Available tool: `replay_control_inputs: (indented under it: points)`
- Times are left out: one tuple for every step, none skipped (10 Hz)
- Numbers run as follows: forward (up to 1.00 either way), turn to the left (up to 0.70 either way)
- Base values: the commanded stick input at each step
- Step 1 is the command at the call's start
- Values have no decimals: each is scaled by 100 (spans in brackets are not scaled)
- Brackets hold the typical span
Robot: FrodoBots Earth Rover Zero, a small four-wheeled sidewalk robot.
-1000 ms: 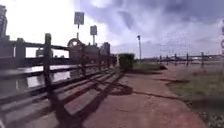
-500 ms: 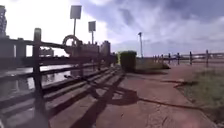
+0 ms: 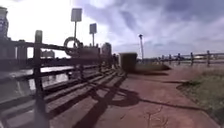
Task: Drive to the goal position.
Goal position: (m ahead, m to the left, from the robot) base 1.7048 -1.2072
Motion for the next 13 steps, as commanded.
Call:
replay_control_inputs:
  points:
    - [85,-4]
    - [83,-6]
    - [68,-20]
    - [53,-35]
    - [38,-49]
    - [22,-64]
    - [7,-78]
    - [0,-85]
    - [0,-85]
    - [0,-85]
    - [0,-85]
    - [0,-85]
    - [0,-85]
